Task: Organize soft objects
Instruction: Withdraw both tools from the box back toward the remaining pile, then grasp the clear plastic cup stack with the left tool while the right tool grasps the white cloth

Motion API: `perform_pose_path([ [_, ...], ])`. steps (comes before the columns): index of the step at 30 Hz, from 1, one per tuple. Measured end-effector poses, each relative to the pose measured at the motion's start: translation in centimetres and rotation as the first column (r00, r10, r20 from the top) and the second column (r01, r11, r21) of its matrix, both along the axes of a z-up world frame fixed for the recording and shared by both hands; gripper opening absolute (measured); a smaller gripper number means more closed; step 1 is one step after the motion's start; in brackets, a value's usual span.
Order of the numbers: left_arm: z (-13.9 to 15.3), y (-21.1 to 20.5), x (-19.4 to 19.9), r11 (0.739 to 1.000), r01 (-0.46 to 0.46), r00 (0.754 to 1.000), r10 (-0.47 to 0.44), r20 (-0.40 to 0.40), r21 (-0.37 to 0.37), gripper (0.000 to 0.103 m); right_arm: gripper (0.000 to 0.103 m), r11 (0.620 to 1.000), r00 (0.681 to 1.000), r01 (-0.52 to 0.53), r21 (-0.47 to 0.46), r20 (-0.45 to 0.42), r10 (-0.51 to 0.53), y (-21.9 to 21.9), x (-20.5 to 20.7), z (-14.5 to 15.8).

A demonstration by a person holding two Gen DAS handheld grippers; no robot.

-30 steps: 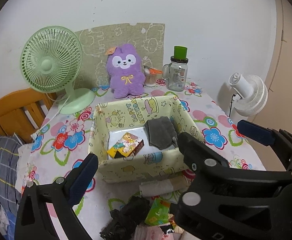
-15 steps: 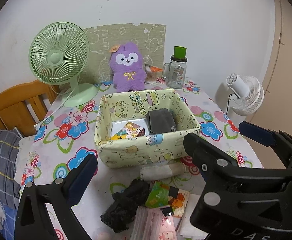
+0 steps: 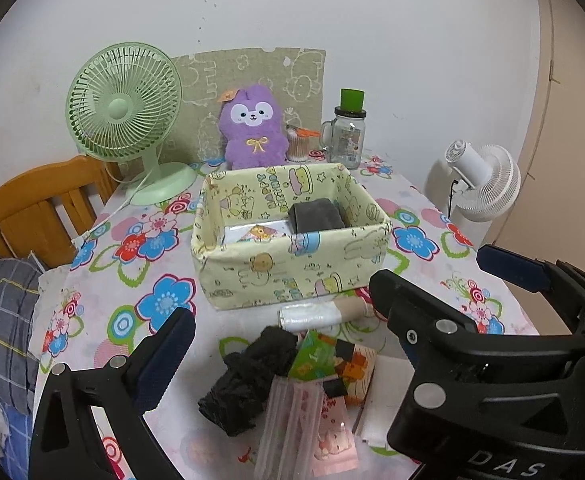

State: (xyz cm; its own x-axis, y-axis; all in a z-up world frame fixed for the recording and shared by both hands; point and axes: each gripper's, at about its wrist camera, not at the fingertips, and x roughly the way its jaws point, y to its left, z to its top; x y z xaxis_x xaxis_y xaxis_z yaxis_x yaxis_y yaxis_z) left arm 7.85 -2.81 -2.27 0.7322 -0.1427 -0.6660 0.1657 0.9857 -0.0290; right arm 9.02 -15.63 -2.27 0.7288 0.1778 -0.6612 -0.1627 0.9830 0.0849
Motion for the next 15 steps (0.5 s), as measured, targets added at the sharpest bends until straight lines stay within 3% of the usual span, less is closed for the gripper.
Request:
perform_pose_path([
  [15,-2.6,0.2,-2.2,1.0,0.002,1.0,-0.002,0.002,-0.016,0.103,0.096,1.0,1.0,-0.015,-0.024,0.015,0.016,0.1,-2.5,-2.3],
])
